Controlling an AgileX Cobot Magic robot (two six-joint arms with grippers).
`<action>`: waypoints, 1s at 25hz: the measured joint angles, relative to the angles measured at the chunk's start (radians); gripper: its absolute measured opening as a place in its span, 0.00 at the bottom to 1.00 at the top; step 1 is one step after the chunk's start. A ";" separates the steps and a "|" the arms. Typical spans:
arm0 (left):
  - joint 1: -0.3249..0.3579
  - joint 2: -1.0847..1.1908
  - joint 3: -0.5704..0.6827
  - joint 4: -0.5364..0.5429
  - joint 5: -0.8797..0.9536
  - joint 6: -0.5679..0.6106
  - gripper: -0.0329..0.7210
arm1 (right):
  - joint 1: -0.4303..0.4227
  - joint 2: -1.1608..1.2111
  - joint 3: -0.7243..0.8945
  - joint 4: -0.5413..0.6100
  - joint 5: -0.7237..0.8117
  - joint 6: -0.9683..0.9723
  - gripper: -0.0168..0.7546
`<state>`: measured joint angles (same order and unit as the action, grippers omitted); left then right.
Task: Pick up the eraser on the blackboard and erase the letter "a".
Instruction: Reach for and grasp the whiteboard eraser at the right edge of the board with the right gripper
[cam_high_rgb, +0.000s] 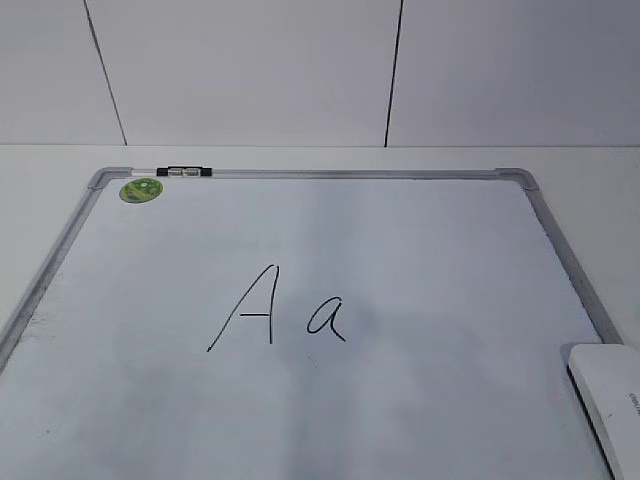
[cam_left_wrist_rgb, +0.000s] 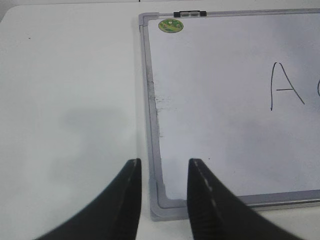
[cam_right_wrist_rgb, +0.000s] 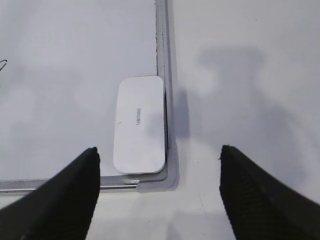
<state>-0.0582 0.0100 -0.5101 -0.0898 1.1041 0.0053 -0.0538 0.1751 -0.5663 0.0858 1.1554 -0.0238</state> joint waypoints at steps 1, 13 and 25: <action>0.000 0.000 0.000 -0.004 0.000 0.000 0.35 | 0.002 0.013 -0.013 0.001 -0.002 0.000 0.79; -0.001 0.000 0.000 -0.023 0.000 0.000 0.35 | 0.030 0.178 -0.118 -0.015 -0.015 0.002 0.79; -0.004 0.000 0.000 -0.030 0.004 0.000 0.35 | 0.157 0.521 -0.215 -0.025 0.054 0.051 0.79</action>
<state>-0.0620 0.0100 -0.5101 -0.1202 1.1080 0.0053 0.1028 0.6957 -0.7817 0.0609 1.2099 0.0277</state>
